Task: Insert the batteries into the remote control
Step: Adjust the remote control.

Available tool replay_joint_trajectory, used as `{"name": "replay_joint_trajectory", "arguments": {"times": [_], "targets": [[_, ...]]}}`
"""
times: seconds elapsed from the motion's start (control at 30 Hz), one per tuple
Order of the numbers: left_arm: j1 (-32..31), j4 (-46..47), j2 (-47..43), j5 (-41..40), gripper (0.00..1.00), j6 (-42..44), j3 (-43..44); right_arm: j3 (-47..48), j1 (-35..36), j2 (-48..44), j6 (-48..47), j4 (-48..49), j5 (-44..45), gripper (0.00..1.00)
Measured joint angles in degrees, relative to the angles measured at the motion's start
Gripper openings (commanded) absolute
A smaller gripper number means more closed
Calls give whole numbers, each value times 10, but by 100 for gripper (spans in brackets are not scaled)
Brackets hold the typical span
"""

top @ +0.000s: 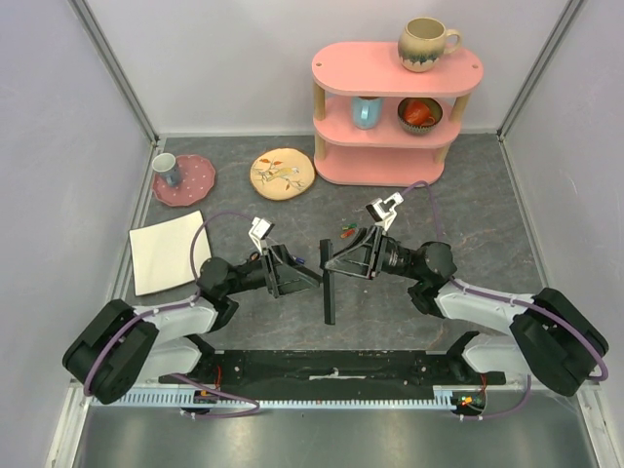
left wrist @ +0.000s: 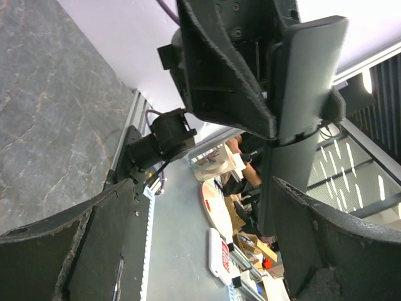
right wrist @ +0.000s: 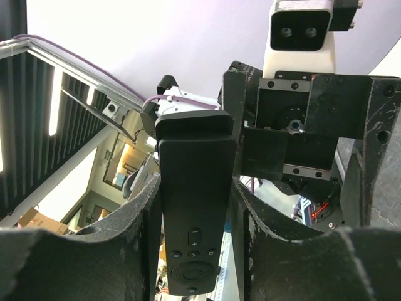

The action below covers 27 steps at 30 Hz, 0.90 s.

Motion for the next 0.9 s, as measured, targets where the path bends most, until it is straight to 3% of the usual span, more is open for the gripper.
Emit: {"name": "replay_joint_trajectory", "arguments": {"times": [0.57, 0.9], "targets": [[-50, 15, -41, 20, 84, -29, 59, 32, 17, -3, -2, 2, 11, 0], [-105, 16, -39, 20, 51, -30, 85, 50, 33, 19, -7, 3, 18, 0]]}}
